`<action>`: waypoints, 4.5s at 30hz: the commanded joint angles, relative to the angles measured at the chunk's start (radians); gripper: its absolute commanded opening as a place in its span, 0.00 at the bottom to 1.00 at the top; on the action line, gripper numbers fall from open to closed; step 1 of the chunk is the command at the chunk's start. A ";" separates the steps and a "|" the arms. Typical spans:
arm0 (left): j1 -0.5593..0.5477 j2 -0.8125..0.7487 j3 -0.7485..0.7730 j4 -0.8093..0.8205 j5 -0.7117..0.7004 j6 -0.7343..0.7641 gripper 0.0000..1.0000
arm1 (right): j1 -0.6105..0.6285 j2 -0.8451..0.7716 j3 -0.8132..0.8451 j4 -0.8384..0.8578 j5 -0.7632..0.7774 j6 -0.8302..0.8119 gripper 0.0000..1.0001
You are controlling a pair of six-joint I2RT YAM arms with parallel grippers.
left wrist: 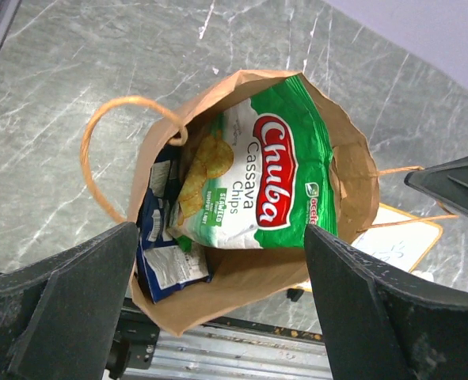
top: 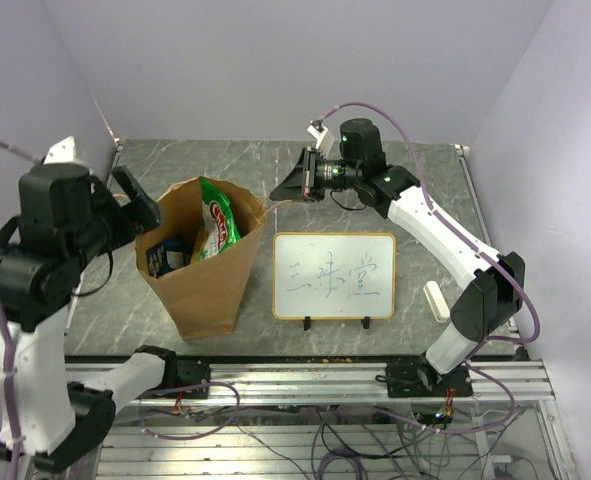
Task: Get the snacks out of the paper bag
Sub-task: Adjust the paper bag at the center of the board, then take out the snack from the paper bag.
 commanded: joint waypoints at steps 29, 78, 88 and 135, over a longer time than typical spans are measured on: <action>0.092 0.315 0.102 0.202 -0.278 0.031 0.07 | -0.033 0.037 0.095 -0.118 -0.112 -0.242 0.00; 0.104 0.277 -0.167 0.459 0.553 -0.086 0.07 | 0.109 0.175 0.260 -0.345 0.132 -0.074 0.63; 0.109 0.289 -0.169 0.456 0.572 -0.087 0.07 | 0.153 0.150 0.021 -0.132 0.189 0.160 0.59; 0.158 0.212 -0.166 0.386 0.361 -0.022 0.07 | 0.263 -0.035 0.351 -0.209 0.429 -0.134 0.00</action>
